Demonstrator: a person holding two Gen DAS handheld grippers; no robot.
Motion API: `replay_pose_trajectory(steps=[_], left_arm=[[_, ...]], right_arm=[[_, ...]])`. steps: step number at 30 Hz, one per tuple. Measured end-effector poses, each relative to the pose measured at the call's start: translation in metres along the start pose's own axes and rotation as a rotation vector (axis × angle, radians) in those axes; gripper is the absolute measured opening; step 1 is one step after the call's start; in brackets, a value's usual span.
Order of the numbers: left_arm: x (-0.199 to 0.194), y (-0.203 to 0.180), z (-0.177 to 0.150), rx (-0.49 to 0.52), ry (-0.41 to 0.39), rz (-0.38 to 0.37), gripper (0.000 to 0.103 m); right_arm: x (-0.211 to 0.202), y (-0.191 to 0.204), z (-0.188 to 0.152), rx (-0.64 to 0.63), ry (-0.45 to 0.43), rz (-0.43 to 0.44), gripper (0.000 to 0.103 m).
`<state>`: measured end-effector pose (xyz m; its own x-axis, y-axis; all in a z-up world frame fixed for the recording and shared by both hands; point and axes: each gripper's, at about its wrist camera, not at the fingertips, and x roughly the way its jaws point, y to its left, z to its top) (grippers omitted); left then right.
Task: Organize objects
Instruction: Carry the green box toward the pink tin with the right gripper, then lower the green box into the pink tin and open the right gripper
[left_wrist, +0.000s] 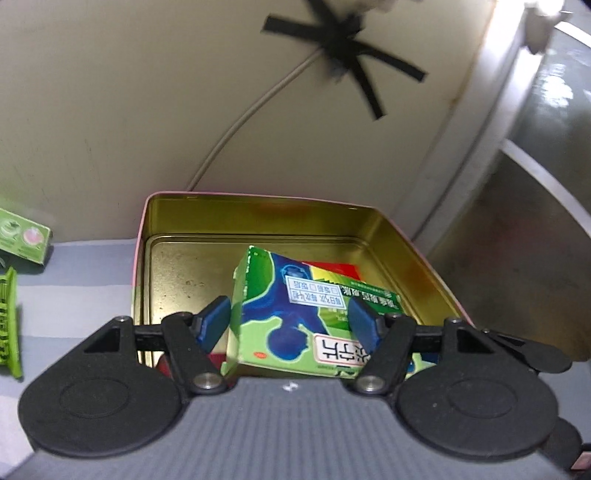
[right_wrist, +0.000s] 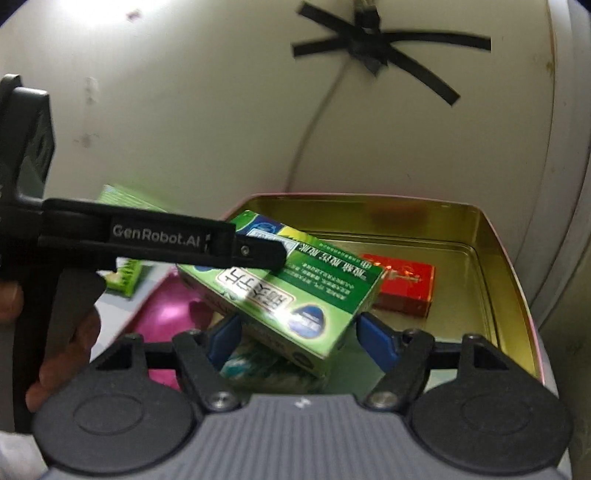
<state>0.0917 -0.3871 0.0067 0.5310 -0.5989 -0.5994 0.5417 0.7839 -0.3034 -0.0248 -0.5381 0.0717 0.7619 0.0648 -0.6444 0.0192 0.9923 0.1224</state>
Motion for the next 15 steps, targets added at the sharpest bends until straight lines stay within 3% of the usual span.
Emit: replay_pose_trajectory(steps=[3, 7, 10, 15], left_arm=[[0.011, 0.006, 0.002, -0.025, -0.014, 0.03, 0.075], [0.011, 0.013, -0.003, -0.067, 0.0, 0.028, 0.075], [-0.002, 0.007, -0.008, -0.033, -0.02, 0.028, 0.075], [-0.046, -0.01, -0.031, 0.04, -0.069, -0.035, 0.075]], right_arm=[[0.01, -0.003, 0.003, -0.002, -0.001, -0.059, 0.073], [0.0, -0.005, -0.008, 0.013, -0.054, -0.072, 0.073], [-0.015, -0.003, -0.02, 0.009, -0.096, -0.083, 0.073], [-0.057, 0.011, -0.052, 0.035, -0.204, -0.074, 0.073]])
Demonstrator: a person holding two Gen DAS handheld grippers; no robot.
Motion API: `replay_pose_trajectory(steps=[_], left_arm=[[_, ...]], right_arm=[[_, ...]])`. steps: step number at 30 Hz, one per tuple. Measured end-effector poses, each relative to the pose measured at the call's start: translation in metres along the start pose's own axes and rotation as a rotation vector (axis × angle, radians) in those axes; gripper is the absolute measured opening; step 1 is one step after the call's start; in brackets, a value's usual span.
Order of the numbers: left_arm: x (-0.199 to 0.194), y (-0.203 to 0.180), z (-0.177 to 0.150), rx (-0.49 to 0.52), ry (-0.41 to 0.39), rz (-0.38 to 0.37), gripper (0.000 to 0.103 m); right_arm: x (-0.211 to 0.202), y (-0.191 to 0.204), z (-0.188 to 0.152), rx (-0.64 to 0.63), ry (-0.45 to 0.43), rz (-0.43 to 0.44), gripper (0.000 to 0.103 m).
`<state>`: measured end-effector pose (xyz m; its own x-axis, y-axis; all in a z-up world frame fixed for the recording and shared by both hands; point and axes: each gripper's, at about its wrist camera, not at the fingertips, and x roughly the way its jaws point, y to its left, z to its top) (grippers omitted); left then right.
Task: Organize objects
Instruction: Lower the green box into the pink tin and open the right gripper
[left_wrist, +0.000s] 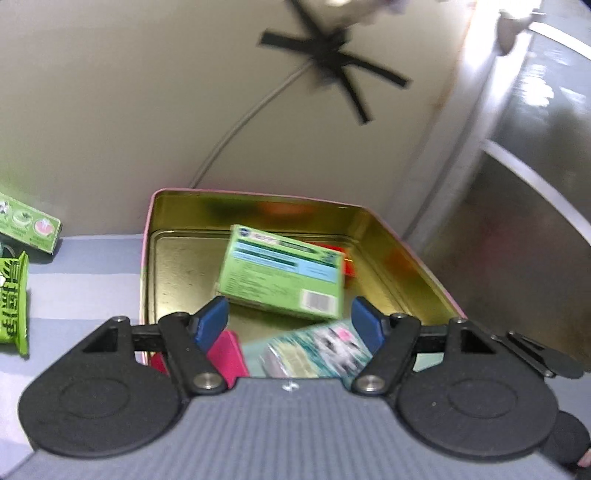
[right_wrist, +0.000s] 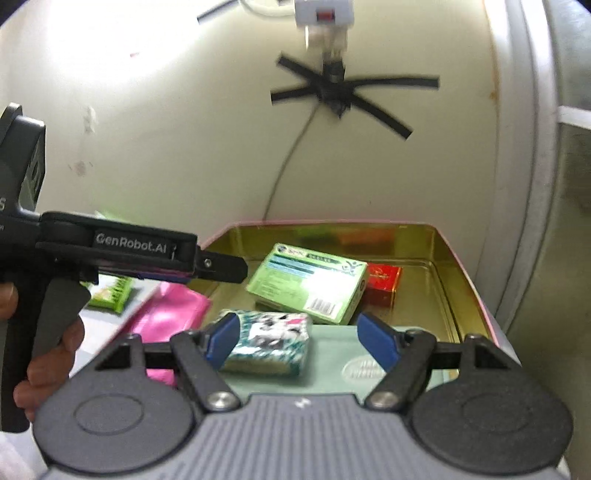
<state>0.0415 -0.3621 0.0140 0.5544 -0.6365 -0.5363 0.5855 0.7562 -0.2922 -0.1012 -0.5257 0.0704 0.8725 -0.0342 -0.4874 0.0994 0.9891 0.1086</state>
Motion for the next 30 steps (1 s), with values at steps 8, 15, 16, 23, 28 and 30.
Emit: replay_pose_trajectory(steps=[8, 15, 16, 23, 28, 30], left_arm=[[-0.063, -0.023, -0.047, 0.139, -0.054, -0.011, 0.075], [-0.088, -0.004, -0.084, 0.177, -0.03, 0.051, 0.075], [-0.089, 0.001, -0.089, 0.179, -0.023, 0.067, 0.075], [-0.096, 0.054, -0.113, 0.164, 0.038, 0.227, 0.075], [-0.104, 0.097, -0.12, 0.145, 0.055, 0.343, 0.075], [-0.11, 0.115, -0.12, 0.125, 0.054, 0.372, 0.075]], right_arm=[[-0.067, 0.017, -0.039, 0.137, -0.148, -0.001, 0.078], [-0.074, 0.027, -0.076, 0.242, -0.079, 0.032, 0.079], [-0.072, 0.03, -0.081, 0.242, -0.057, 0.03, 0.079], [-0.045, 0.064, -0.096, 0.162, 0.096, 0.052, 0.078], [-0.032, 0.102, -0.097, 0.077, 0.142, 0.091, 0.077], [-0.026, 0.117, -0.096, 0.057, 0.159, 0.107, 0.077]])
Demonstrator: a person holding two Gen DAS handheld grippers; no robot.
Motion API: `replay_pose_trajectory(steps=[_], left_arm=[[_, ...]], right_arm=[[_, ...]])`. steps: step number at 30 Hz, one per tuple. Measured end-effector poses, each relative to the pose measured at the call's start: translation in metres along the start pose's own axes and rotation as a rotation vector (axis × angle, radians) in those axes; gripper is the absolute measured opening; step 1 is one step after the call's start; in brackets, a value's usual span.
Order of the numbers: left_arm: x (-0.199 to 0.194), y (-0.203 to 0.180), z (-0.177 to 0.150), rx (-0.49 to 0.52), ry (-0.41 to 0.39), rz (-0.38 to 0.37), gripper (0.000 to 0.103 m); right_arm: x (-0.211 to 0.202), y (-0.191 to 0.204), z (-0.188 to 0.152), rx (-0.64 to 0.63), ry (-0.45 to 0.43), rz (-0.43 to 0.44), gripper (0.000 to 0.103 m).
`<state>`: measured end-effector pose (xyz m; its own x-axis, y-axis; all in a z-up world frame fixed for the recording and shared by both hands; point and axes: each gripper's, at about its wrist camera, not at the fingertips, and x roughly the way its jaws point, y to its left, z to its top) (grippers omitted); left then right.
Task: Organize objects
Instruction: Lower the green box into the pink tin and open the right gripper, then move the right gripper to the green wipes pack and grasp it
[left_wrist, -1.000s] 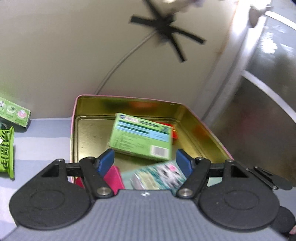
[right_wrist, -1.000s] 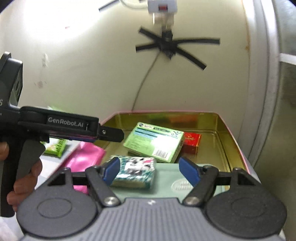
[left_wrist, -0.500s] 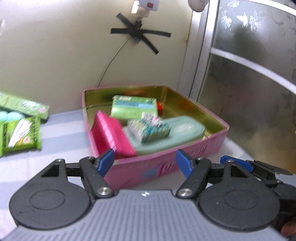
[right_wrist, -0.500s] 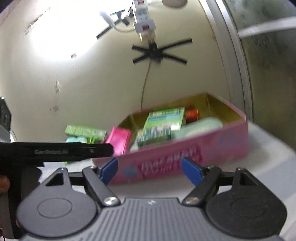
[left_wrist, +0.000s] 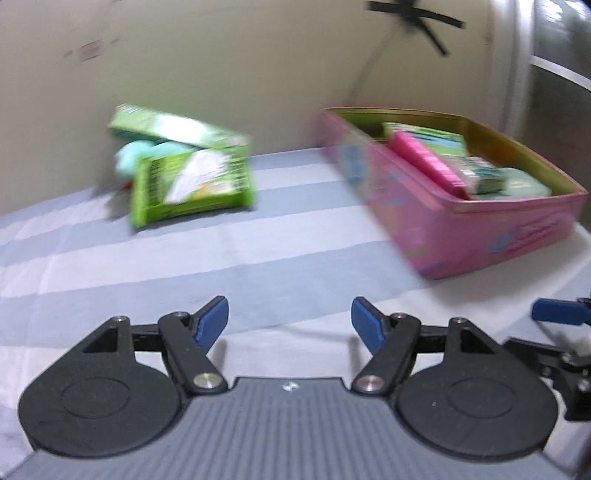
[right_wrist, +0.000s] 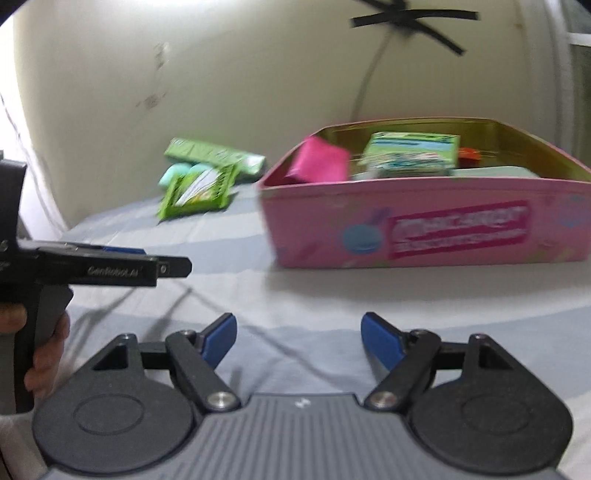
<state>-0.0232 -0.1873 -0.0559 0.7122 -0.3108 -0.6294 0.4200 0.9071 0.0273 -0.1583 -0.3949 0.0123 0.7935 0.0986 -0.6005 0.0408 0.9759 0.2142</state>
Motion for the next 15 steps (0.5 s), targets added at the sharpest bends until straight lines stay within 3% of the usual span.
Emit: replay_pose_trajectory(steps=[15], left_arm=[[0.006, 0.094, -0.019, -0.076, -0.003, 0.146, 0.077]], right_arm=[[0.041, 0.089, 0.005, -0.175, 0.067, 0.035, 0.08]])
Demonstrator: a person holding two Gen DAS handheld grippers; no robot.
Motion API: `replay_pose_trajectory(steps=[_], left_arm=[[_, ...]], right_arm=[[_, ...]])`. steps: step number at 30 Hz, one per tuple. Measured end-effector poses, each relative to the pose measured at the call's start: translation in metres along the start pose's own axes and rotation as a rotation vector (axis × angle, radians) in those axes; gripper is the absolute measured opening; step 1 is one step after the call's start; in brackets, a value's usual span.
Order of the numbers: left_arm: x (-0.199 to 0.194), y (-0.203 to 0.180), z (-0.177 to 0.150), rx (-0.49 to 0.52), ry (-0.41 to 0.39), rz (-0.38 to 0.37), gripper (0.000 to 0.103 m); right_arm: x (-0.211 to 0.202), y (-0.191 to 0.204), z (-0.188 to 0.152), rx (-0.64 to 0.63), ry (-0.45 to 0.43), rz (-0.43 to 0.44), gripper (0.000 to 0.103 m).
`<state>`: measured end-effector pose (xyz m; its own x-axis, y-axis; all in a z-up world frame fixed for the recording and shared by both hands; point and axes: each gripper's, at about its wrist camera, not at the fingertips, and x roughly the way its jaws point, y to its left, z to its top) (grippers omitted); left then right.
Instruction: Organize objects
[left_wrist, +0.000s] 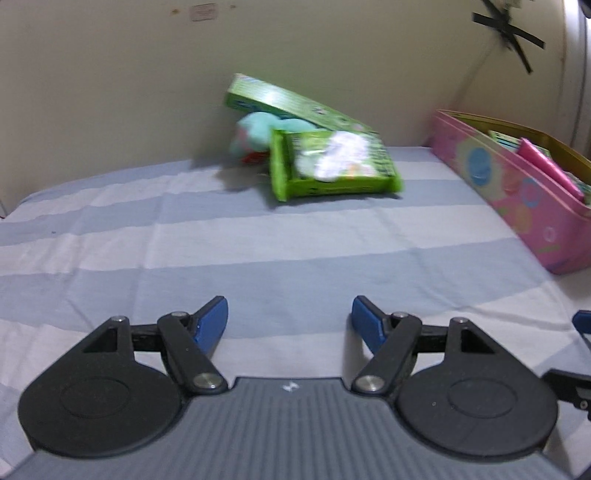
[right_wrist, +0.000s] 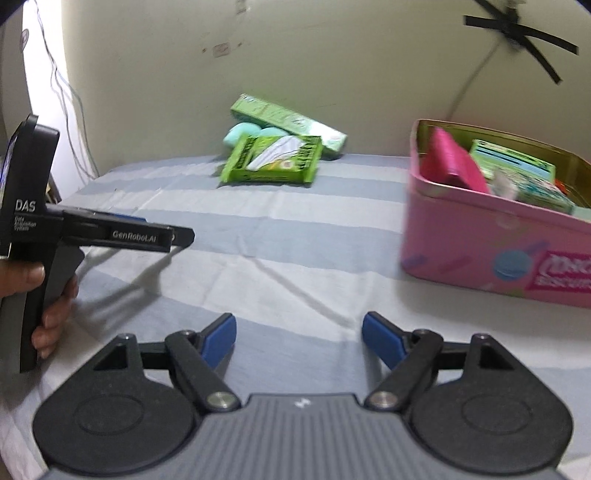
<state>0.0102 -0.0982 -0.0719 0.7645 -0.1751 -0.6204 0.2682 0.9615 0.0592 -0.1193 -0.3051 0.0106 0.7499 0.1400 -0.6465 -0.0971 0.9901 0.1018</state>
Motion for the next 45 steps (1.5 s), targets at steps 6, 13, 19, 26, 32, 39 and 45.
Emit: replay_pose_trajectory(steps=[6, 13, 19, 26, 32, 39, 45], left_arm=[[0.01, 0.03, 0.003, -0.026, -0.025, 0.049, 0.085], [0.021, 0.059, 0.013, -0.08, -0.025, 0.1, 0.085], [0.025, 0.092, 0.02, -0.224, -0.039, 0.102, 0.085], [0.02, 0.1, 0.017, -0.284, -0.077, 0.048, 0.085], [0.022, 0.103, 0.018, -0.305, -0.091, 0.025, 0.085], [0.023, 0.105, 0.018, -0.311, -0.096, 0.004, 0.085], [0.021, 0.104, 0.019, -0.306, -0.097, -0.006, 0.085]], right_arm=[[0.014, 0.025, 0.005, -0.065, 0.002, 0.001, 0.082], [0.035, 0.045, 0.019, -0.118, 0.02, 0.026, 0.083], [0.064, 0.06, 0.04, -0.153, 0.036, 0.054, 0.082], [0.12, 0.008, 0.111, 0.145, -0.086, 0.084, 0.081], [0.183, -0.041, 0.142, 0.406, -0.07, 0.107, 0.082], [0.194, -0.035, 0.146, 0.364, -0.003, 0.278, 0.044], [0.163, -0.027, 0.119, 0.391, 0.021, 0.349, 0.038]])
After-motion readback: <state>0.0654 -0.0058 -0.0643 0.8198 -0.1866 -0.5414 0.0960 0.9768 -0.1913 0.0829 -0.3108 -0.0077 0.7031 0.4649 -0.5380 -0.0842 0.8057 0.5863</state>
